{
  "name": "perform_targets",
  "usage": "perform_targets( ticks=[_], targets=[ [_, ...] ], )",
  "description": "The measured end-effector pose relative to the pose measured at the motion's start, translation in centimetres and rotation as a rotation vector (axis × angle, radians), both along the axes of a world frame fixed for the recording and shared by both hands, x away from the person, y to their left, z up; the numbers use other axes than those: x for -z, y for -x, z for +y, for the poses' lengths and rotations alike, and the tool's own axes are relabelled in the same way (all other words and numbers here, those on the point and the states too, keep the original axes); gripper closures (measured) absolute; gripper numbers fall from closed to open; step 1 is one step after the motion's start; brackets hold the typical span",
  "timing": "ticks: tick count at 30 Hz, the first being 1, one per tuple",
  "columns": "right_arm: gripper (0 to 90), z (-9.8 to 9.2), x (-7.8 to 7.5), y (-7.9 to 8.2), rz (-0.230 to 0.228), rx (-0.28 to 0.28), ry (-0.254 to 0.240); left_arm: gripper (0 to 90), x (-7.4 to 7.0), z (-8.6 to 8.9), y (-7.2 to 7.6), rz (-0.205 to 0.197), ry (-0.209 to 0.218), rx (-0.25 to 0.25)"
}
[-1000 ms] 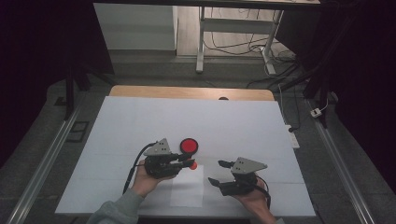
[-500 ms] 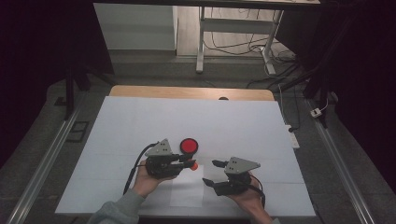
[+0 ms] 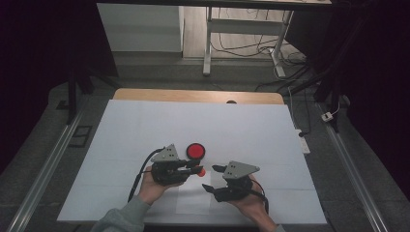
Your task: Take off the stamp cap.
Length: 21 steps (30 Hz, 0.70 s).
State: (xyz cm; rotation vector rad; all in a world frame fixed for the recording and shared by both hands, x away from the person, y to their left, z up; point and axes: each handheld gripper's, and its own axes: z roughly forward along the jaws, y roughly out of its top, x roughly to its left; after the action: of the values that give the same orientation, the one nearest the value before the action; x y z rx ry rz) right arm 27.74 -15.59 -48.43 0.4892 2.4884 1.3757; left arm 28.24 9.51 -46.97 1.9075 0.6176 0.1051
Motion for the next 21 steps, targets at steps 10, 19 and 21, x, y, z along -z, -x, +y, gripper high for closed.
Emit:
perform_targets(
  ticks=[10,19,21],
  targets=[
    [29.5,1.2,-0.2,-0.1,-0.016,-0.01,0.023,72.9,0.0,-0.1,0.0,0.002,0.001,0.004],
    [30.3,1.9,-0.2,-0.1,-0.028,-0.012,0.037,72.9,0.1,-0.2,0.0,0.004,0.005,0.003],
    [30.8,2.1,-0.2,-0.2,-0.03,-0.011,0.041,72.9,0.1,-0.2,0.0,0.004,0.006,0.003]
  ],
)
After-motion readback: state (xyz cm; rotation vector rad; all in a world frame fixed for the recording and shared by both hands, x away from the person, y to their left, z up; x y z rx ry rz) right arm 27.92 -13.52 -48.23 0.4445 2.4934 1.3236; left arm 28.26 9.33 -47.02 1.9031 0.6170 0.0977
